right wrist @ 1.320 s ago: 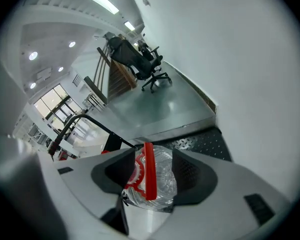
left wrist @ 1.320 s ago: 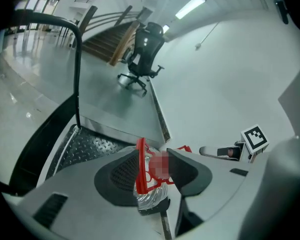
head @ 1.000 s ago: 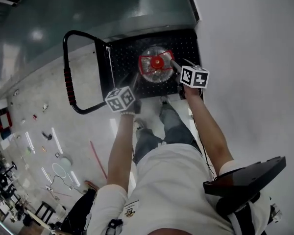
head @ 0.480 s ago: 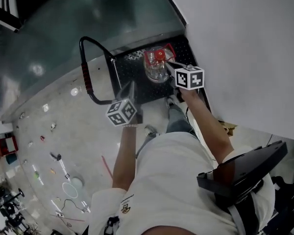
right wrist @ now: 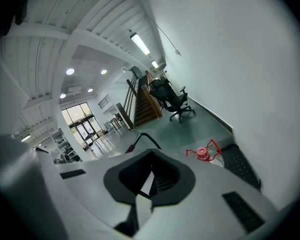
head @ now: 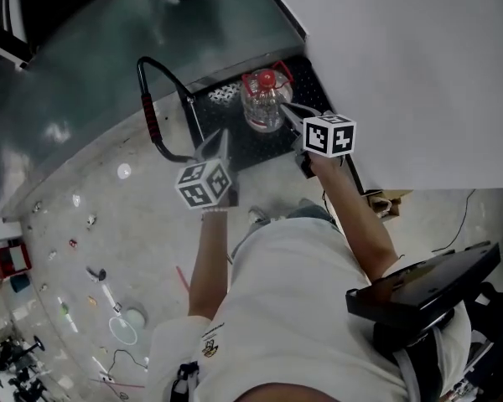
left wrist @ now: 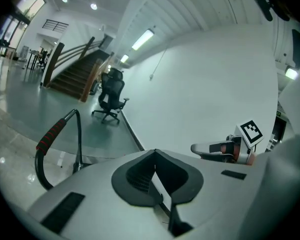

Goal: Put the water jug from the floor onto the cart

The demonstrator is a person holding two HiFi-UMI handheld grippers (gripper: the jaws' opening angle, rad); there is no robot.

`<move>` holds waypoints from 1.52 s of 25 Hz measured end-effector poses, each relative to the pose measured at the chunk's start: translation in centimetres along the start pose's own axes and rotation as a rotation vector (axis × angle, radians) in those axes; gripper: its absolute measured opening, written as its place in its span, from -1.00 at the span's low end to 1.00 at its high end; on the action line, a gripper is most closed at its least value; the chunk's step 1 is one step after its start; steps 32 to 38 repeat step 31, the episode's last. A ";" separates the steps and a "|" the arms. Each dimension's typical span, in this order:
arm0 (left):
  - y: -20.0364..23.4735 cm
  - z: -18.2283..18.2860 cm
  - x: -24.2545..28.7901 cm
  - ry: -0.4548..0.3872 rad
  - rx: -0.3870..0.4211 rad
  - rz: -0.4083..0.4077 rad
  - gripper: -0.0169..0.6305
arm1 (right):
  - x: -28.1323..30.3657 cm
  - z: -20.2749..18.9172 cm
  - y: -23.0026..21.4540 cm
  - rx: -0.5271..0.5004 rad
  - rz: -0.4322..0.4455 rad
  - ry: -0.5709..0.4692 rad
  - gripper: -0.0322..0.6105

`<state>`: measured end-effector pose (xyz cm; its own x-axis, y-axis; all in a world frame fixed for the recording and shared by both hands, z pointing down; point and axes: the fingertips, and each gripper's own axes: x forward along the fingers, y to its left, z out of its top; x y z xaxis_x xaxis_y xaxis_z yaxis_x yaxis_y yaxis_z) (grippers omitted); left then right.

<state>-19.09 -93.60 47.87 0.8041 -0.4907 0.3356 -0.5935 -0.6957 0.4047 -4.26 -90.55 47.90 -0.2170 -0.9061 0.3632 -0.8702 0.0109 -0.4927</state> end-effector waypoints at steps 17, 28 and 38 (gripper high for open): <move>-7.5 -4.3 -0.6 0.057 0.103 0.031 -0.93 | -6.3 -2.4 -0.4 0.042 0.036 -0.032 -0.86; -6.8 -4.0 -0.1 0.015 -0.027 0.033 -0.93 | -6.3 -1.8 -1.7 -0.025 -0.015 -0.002 -0.86; -5.9 -3.8 -0.2 0.012 -0.050 0.037 -0.93 | -5.8 -2.2 -1.8 -0.039 -0.031 0.027 -0.86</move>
